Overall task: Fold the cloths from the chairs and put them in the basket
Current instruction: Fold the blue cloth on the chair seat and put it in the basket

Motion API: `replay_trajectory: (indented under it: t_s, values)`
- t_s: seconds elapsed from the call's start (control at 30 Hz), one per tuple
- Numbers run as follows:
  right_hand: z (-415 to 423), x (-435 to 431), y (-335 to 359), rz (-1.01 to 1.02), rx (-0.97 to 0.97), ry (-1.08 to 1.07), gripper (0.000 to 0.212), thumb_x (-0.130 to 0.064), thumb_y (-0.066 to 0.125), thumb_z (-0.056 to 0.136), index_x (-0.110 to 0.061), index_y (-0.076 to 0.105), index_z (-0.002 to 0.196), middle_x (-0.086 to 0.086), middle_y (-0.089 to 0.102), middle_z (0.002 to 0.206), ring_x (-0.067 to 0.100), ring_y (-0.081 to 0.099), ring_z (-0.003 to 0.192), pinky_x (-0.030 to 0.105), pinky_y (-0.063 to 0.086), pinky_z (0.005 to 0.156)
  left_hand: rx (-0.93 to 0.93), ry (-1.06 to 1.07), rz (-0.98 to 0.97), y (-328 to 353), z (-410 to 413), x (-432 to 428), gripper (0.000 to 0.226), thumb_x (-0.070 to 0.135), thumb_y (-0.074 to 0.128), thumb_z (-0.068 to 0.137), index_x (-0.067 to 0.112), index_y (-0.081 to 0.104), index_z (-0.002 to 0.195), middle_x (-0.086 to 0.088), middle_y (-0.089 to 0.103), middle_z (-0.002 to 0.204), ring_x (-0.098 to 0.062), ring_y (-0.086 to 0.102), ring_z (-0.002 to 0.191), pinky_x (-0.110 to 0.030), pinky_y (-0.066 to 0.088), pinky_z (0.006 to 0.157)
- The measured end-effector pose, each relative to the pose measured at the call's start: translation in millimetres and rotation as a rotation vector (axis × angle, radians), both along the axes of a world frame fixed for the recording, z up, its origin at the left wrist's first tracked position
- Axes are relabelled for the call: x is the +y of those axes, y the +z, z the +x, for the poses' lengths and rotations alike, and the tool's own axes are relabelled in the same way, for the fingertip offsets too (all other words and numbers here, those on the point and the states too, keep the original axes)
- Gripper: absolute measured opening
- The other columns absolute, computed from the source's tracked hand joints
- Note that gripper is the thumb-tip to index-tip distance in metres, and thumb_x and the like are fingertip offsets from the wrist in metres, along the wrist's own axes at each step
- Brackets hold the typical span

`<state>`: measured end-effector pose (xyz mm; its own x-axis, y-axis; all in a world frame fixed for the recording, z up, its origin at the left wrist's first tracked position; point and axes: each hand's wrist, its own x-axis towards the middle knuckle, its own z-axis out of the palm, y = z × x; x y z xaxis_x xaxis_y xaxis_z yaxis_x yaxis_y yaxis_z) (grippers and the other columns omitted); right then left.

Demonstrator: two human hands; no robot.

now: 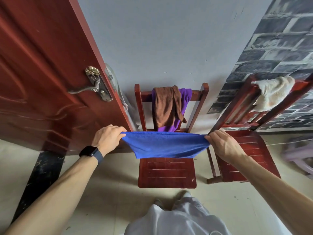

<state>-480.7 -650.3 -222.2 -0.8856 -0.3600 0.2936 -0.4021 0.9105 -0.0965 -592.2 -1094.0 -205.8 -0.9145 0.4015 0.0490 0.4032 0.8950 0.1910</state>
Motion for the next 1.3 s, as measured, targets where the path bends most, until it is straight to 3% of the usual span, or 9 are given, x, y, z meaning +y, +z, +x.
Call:
replay_trajectory:
  t_s: [0.17,0.27,0.33,0.6,0.77,1.1,1.3]
  values:
    - [6.4,2.3,-4.5,-0.079,-0.067,-0.132,0.031,-0.011,0.047,0.101,0.001,0.064,0.078,0.013,0.055,0.07,0.034,0.051,0.059,0.048,0.053,0.059,-0.042,-0.024,-0.077,-7.2,4.9,9.0,0.017,0.026,0.056,0.098,0.026,0.072,0.105,0.005,0.072,0.094,-0.023,0.062,0.094,-0.034,0.048,0.071]
    - [10.5,-0.1,-4.8,-0.079,-0.098,-0.12,0.01,0.007,0.063,0.092,0.004,0.07,0.085,0.015,0.061,0.075,0.036,0.056,0.062,0.047,0.057,0.062,-0.092,-0.034,-0.094,-11.2,7.9,16.2,0.02,0.017,0.056,0.097,0.023,0.072,0.106,0.001,0.071,0.092,-0.025,0.059,0.095,-0.035,0.048,0.07]
    - [13.7,0.5,-4.2,-0.104,-0.102,-0.11,0.008,0.009,0.075,0.081,0.002,0.072,0.085,0.013,0.063,0.076,0.036,0.059,0.061,0.044,0.058,0.06,-0.123,-0.052,-0.117,-14.3,10.9,18.6,0.022,0.01,0.056,0.094,0.022,0.072,0.103,0.001,0.068,0.088,-0.024,0.057,0.092,-0.036,0.05,0.068]
    - [34.2,5.1,-21.9,-0.09,-0.218,-0.067,0.012,-0.013,0.083,0.078,-0.004,0.074,0.08,0.006,0.063,0.072,0.026,0.06,0.06,0.037,0.059,0.057,-0.212,-0.089,-0.26,-33.9,26.0,13.8,0.022,0.016,0.05,0.097,0.025,0.068,0.106,0.002,0.07,0.095,-0.025,0.06,0.098,-0.036,0.049,0.074]
    - [31.7,10.4,-28.1,-0.033,-0.268,-0.092,0.015,-0.008,0.089,0.071,-0.006,0.075,0.076,0.005,0.062,0.066,0.029,0.06,0.055,0.038,0.057,0.05,-0.134,-0.123,-0.242,-39.1,25.4,21.9,0.017,0.011,0.059,0.093,0.021,0.072,0.099,0.001,0.073,0.087,-0.028,0.062,0.087,-0.036,0.044,0.071]
    - [-31.2,15.0,-33.0,-0.122,-0.319,-0.392,0.016,-0.02,0.078,0.087,-0.005,0.076,0.084,0.014,0.067,0.08,0.037,0.064,0.081,0.043,0.057,0.069,-0.031,0.083,-0.212,-33.1,-28.7,50.1,0.021,0.015,0.06,0.091,0.025,0.074,0.103,-0.001,0.074,0.094,-0.029,0.059,0.092,-0.037,0.041,0.074]
    - [-40.7,23.6,-43.9,-0.122,-0.276,-0.381,0.012,-0.015,0.079,0.086,-0.003,0.075,0.087,0.013,0.065,0.079,0.038,0.061,0.075,0.045,0.056,0.063,-0.01,0.094,-0.163,-41.5,-31.2,52.8,0.016,0.012,0.067,0.087,0.022,0.077,0.096,-0.002,0.073,0.084,-0.032,0.059,0.088,-0.039,0.042,0.071]
